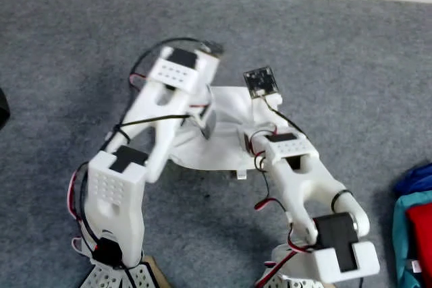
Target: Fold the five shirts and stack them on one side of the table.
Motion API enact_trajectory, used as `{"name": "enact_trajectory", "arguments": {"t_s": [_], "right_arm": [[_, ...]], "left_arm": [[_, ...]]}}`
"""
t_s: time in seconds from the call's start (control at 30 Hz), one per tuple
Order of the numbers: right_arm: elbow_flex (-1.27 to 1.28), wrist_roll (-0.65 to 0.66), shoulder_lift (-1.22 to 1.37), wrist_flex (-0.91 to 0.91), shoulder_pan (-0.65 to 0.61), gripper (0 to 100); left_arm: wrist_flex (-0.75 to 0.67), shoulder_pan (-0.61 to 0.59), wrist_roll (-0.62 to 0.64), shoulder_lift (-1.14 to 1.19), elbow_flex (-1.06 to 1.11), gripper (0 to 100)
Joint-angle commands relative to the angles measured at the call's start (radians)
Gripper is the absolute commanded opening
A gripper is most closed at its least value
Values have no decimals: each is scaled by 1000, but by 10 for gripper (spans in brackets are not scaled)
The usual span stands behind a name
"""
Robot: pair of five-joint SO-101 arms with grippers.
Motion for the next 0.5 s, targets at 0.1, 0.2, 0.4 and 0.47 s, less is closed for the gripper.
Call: {"name": "enact_trajectory", "arguments": {"t_s": [0.1,0.2,0.4,0.47], "right_arm": [[10,3,-97,-30,18,9],[19,3,-124,-27,18,9],[71,2,-200,-33,13,9],[87,2,-226,-33,13,9]], "left_arm": [[23,-90,6,-7,-119,248],[18,-113,6,-1,-130,248],[15,-117,6,5,-122,248],[15,-117,6,10,-96,248]]}}
